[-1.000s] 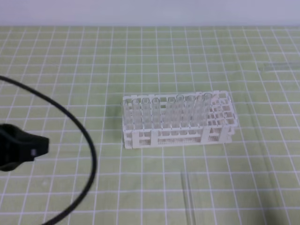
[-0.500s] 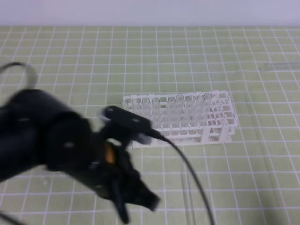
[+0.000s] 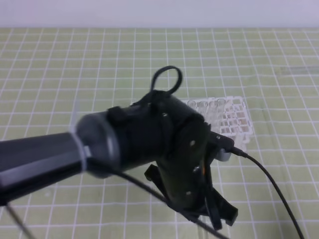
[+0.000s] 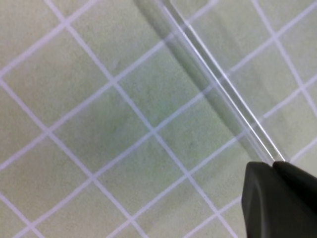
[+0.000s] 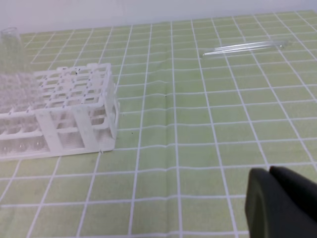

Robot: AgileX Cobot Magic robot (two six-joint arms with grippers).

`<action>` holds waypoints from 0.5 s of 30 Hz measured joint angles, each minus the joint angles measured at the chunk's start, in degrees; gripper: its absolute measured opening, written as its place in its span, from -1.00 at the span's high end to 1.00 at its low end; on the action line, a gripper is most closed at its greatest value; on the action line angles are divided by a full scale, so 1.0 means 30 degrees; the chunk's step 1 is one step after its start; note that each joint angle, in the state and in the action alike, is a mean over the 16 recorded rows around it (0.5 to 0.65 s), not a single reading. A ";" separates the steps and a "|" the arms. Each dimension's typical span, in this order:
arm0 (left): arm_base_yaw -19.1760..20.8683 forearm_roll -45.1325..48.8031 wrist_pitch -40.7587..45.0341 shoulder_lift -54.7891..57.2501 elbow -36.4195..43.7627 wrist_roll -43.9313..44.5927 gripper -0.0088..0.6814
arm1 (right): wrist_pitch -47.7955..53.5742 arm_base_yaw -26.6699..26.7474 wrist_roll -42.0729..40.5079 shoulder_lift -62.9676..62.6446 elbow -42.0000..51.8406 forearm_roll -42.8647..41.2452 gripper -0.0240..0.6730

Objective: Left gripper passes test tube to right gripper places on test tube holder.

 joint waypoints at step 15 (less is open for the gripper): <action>-0.0620 -0.0787 0.1365 0.2549 -0.1501 -0.4716 -0.02 | 0.0000 0.0000 0.0000 0.0000 0.0000 0.0000 0.98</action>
